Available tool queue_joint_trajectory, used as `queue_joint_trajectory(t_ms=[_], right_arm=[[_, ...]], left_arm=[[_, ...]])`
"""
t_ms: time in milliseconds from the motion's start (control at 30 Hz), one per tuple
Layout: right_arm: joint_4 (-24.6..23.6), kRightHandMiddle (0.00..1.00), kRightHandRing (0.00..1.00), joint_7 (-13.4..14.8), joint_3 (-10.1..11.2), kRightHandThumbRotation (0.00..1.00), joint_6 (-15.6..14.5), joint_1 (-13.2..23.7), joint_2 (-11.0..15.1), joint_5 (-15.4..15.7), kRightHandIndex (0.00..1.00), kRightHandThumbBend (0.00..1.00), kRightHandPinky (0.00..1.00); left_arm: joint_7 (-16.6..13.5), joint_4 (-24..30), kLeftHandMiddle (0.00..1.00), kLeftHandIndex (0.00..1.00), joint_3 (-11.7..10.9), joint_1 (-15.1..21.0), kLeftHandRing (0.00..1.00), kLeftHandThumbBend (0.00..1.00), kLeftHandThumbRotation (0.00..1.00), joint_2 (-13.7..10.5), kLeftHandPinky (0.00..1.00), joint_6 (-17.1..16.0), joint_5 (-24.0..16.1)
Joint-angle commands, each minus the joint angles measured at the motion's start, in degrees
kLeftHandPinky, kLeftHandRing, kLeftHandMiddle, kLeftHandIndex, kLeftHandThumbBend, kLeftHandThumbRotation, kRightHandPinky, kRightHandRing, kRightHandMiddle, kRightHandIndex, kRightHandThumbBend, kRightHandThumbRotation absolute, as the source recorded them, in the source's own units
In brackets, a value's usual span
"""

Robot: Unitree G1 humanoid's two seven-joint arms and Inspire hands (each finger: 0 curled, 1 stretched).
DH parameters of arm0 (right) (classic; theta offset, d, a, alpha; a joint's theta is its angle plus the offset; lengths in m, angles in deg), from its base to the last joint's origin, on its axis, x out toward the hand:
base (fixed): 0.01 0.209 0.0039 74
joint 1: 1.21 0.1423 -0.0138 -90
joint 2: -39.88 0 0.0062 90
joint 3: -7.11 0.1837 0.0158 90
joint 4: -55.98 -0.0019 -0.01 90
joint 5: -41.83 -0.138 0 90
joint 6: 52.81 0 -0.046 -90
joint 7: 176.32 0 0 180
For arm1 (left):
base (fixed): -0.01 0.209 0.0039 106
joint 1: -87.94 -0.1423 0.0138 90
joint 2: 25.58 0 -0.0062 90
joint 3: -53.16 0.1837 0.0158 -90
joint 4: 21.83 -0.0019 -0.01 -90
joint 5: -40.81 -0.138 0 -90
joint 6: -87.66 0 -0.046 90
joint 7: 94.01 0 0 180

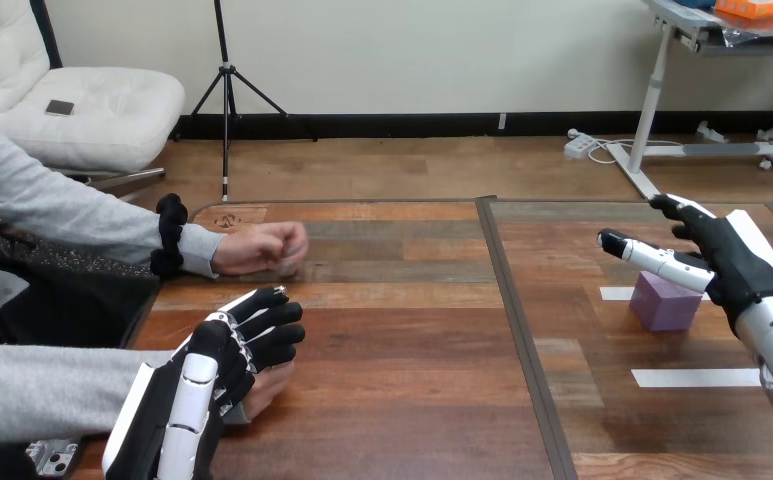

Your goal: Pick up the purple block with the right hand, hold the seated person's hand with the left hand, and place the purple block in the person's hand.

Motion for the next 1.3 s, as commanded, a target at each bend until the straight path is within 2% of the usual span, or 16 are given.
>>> queue_joint_trajectory(t_ms=[0, 200, 300, 533, 733, 933, 1267], right_arm=[[5.04, 0.96, 0.95, 4.0, -2.01, 0.59, -3.48, 13.33, 2.52, 2.23, 0.93, 1.0, 0.85], [7.11, 0.96, 0.94, 5.37, -3.09, 0.57, -5.21, 14.76, 2.36, 3.6, 0.94, 1.0, 0.82], [8.05, 0.96, 0.93, 6.4, -3.5, 0.56, -7.67, 15.44, 1.95, 4.12, 0.93, 1.0, 0.8], [9.37, 0.97, 0.94, 7.35, -4.1, 0.52, -9.3, 15.52, 0.85, 4.58, 0.94, 1.0, 0.79], [10.21, 0.97, 0.95, 9.17, -5.35, 0.49, -9.82, 14.81, -0.13, 5.75, 0.93, 1.0, 0.78], [11.24, 0.99, 0.98, 10.0, -7.25, 0.45, -12.46, 14.59, -1.33, 7.29, 0.94, 1.0, 0.83], [11.91, 0.98, 0.99, 10.33, -8.65, 0.36, -14.71, 13.64, -3.0, 7.8, 0.94, 1.0, 0.9]], left_arm=[[-0.47, 4.07, 0.78, 0.78, 0.14, 1.97, 0.76, 0.55, 1.0, 0.8, 0.77, -0.43, -0.22], [-0.18, 3.77, 0.77, 0.77, 0.05, 1.76, 0.75, 0.54, 1.0, 0.67, 0.77, -1.31, -0.31], [-0.21, 3.89, 0.77, 0.77, 0.06, 1.56, 0.75, 0.53, 1.0, 0.68, 0.76, -1.53, -0.37], [0.22, 5.43, 0.78, 0.78, 0.0, 0.31, 0.76, 0.54, 1.0, -0.16, 0.76, -0.5, 0.21], [0.83, 5.34, 0.79, 0.78, -0.35, -0.13, 0.76, 0.55, 1.0, -0.3, 0.77, -1.19, 1.08], [1.03, 6.29, 0.79, 0.78, -0.93, -1.07, 0.76, 0.55, 1.0, -0.57, 0.77, -1.02, 1.48], [0.99, 7.34, 0.78, 0.78, -1.78, -2.25, 0.75, 0.57, 1.0, -0.6, 0.76, -1.26, 1.55]])
